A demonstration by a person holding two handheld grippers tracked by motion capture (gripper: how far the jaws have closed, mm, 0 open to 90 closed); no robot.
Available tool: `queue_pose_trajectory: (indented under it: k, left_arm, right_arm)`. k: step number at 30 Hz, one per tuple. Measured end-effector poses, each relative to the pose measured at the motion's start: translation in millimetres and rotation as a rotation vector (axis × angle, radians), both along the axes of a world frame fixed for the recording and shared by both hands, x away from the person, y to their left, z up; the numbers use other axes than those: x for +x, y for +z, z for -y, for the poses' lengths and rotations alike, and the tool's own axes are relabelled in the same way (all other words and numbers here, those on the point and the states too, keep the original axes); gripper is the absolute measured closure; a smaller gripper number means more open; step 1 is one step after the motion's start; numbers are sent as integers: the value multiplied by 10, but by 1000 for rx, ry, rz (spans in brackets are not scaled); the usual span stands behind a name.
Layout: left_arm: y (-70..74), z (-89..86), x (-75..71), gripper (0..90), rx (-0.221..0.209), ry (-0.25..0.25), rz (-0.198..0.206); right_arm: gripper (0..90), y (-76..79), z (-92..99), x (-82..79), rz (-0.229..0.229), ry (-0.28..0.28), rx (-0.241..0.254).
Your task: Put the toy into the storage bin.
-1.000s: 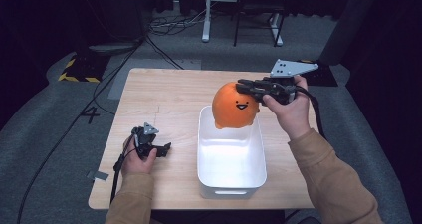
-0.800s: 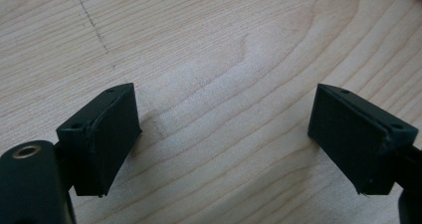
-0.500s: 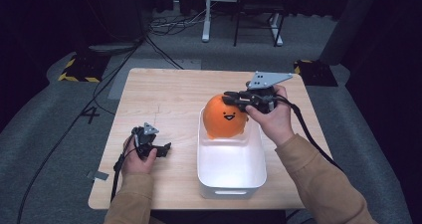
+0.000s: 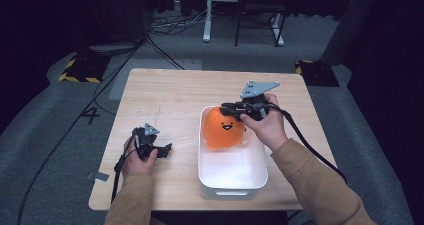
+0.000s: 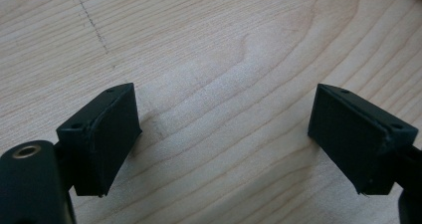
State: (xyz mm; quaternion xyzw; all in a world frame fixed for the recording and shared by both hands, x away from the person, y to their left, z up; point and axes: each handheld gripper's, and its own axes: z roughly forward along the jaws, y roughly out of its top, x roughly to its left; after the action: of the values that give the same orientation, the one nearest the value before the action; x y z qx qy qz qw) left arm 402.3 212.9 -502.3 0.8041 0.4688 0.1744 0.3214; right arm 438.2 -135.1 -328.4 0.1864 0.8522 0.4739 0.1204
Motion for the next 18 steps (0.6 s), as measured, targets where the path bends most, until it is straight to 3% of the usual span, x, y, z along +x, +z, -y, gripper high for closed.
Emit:
queue_pose_trajectory:
  k: [9,10,13,18]
  left_arm:
    - [0,0,-1,132,0,0,0]
    - [0,0,0,132,0,-1,0]
    - [1,0,0,132,0,0,0]
    - [1,0,-1,131,0,0,-1]
  right_arm:
    - [788,-223,-29,18,-38,-5,-38]
    - [785,-232,-39,16,-36,-5,-58]
    - [782,-233,-56,10,-39,0,-48]
    - [780,-242,-94,18,-52,8,-78]
